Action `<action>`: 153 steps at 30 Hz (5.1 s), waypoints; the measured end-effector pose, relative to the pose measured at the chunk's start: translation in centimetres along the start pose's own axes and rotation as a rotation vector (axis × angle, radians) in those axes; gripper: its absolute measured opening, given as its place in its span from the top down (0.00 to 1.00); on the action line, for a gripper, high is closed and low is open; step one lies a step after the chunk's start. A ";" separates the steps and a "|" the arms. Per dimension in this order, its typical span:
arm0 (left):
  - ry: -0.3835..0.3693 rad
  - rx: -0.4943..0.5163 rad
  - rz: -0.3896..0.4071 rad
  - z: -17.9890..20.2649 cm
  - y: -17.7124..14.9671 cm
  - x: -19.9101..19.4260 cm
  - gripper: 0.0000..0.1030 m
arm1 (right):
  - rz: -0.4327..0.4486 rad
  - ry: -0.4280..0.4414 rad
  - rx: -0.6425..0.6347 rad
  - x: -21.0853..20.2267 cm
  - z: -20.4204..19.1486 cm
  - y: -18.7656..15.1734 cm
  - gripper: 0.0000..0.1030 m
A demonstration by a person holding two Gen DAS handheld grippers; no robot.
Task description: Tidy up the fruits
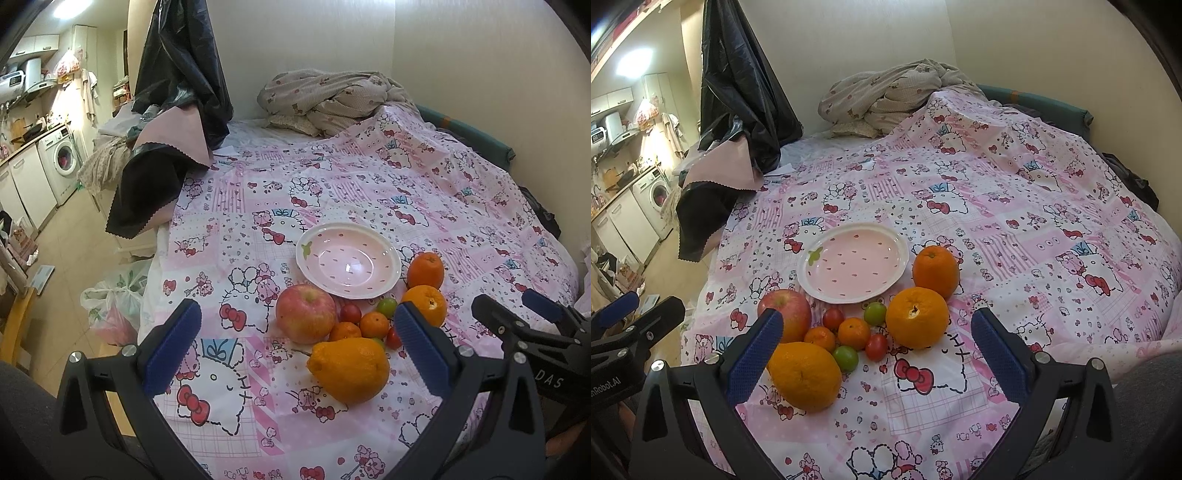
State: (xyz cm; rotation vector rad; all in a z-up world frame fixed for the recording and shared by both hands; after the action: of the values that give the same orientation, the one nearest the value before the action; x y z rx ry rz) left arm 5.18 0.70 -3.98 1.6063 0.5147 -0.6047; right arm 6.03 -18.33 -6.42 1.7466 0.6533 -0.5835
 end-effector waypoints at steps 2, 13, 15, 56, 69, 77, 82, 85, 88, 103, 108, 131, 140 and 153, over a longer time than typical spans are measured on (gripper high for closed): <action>0.002 0.002 0.002 0.0 0.0 0.0 0.00 | 0.000 -0.001 0.000 0.0 0.0 0.0 0.00; 0.003 -0.001 -0.004 0.0 0.0 -0.1 0.00 | 0.000 0.003 -0.005 0.0 -0.4 0.0 0.00; 0.003 0.000 -0.003 0.0 -0.1 -0.1 0.00 | -0.002 0.003 -0.003 0.0 -0.4 0.0 0.00; -0.035 -0.210 -0.333 -4.5 -3.1 6.4 0.01 | -0.356 0.097 0.173 4.9 0.8 -1.4 0.00; -0.237 -0.518 -0.693 -1.3 -8.8 13.9 0.29 | -0.792 0.285 0.641 12.3 -0.1 -8.5 0.31; -0.247 -0.570 -0.687 -0.4 -9.2 15.9 0.31 | -0.828 0.361 0.668 14.0 -1.1 -9.9 0.34; -0.279 -0.621 -0.690 -0.6 -9.5 16.4 0.31 | -0.820 0.364 0.655 14.3 -1.2 -9.9 0.34; -0.297 -0.619 -0.690 -0.4 -9.3 16.2 0.31 | -0.807 0.361 0.640 14.2 -1.1 -9.8 0.34; -0.338 -0.607 -0.696 0.5 -9.4 16.0 0.29 | -0.764 0.311 0.554 13.8 -0.8 -9.1 0.34; -0.463 -0.462 -0.724 6.7 -9.5 15.1 0.23 | -0.634 0.141 0.614 9.3 7.5 -8.8 0.36; -0.459 -0.390 -0.727 7.9 -9.6 15.1 0.22 | -0.625 0.181 0.651 9.3 7.9 -8.4 0.36; -0.277 -0.009 -0.660 8.2 -8.8 11.0 0.26 | -0.569 0.113 0.668 10.5 8.3 -5.1 0.21; -0.173 -0.016 -0.696 5.9 -10.3 12.4 0.26 | -0.608 -0.056 0.484 16.7 7.9 -1.9 0.18; -0.149 -0.003 -0.696 6.2 -10.4 13.1 0.25 | -0.627 -0.104 0.351 19.1 7.9 -3.8 0.21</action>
State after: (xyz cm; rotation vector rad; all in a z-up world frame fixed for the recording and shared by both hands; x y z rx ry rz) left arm 7.88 -4.39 -20.84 1.3458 0.9698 -1.2278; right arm 16.83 -22.57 -23.98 1.8044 1.0839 -1.2742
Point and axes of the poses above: each gripper's, at about its wrist camera, not at the fingertips, and x roughly the way its jaws point, z to its right, y to its top, the point moved 7 cm from there along x, roughly the way its jaws point, and after that the axes turned 9 degrees about x, right-handed, at the moved point
